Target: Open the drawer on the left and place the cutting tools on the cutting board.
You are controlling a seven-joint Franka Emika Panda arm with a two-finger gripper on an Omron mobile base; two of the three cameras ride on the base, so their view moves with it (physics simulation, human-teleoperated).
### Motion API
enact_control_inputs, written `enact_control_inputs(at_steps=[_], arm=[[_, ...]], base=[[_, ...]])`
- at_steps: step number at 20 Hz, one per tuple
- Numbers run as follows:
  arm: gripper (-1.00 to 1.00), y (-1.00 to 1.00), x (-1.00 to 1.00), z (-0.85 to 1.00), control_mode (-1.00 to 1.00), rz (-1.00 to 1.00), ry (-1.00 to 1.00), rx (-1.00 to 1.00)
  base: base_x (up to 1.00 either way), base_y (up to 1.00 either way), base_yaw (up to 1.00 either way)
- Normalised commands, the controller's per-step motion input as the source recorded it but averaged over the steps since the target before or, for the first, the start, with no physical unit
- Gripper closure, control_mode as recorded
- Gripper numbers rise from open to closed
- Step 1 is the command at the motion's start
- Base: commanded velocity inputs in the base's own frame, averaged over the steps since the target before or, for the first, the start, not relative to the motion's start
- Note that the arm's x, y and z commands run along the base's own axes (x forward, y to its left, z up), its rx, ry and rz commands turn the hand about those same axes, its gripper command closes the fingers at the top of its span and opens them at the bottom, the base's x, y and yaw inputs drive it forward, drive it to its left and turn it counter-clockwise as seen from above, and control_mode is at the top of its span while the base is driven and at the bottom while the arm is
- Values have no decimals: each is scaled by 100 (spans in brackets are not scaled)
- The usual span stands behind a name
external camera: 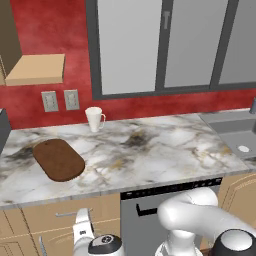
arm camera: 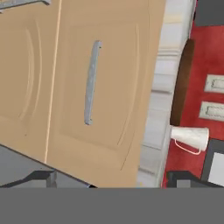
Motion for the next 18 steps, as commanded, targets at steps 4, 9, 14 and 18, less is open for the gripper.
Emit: enact_control_inputs(at_steps=[4, 9, 14, 18], arm=[[-100, 19, 27, -32, -100, -5, -17, 0], [-100, 31, 46, -29, -100, -15, -12, 0], [-100, 31, 45, -32, -100, -12, -10, 0], [-100, 27, 0, -11, -100, 0, 0, 1]], base=[[0, 0, 0], [0, 0, 0], [0, 0, 0], [0, 0, 0]])
